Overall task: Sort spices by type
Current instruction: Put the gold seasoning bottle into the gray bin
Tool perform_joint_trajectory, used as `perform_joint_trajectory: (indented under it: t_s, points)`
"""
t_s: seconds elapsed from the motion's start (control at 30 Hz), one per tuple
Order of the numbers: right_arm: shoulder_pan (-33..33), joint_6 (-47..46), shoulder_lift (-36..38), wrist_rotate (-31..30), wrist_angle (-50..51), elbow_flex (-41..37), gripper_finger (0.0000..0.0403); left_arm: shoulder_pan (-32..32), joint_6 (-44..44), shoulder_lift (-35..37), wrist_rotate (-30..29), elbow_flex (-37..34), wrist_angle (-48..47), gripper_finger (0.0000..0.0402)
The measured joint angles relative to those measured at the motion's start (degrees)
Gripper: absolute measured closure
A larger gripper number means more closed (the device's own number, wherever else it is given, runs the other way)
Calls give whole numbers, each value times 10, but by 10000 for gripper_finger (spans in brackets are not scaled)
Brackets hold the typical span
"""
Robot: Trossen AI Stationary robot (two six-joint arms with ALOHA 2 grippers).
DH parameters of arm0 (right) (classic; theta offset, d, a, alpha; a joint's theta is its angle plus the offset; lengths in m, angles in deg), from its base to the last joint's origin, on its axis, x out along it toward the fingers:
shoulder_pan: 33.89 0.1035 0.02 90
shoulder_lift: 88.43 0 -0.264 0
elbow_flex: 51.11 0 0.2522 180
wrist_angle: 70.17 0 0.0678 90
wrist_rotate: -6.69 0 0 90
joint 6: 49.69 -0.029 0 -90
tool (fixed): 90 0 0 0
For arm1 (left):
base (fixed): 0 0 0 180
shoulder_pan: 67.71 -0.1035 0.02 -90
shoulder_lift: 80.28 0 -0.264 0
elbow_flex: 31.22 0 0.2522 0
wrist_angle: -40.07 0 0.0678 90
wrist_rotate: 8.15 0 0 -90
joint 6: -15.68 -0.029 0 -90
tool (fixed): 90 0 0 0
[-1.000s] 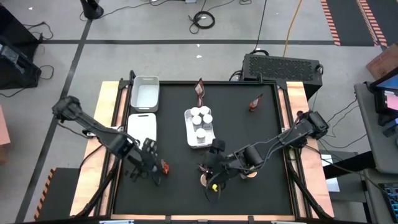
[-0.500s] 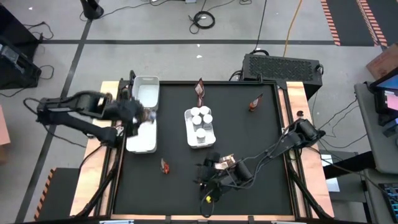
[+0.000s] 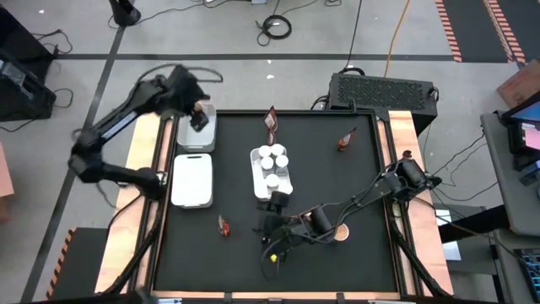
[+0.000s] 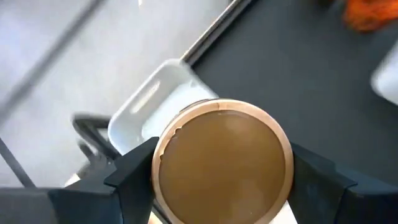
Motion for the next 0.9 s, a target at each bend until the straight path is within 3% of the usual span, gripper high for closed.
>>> perform_joint_trajectory:
  t_s: [0.13,0.27,0.8,0.9]
  points:
    - [-9,42,0,-14,24,0,138,-77,2,-68,18,0,30,119]
    - [-23,55,0,-27,51,0,138,-104,-2,-106,37,0,80,119]
    - [-47,56,1,-24,132,0,138,-121,2,-232,64,0,117,119]
    - [-46,53,1,-23,142,0,138,-121,1,-239,84,0,117,98]
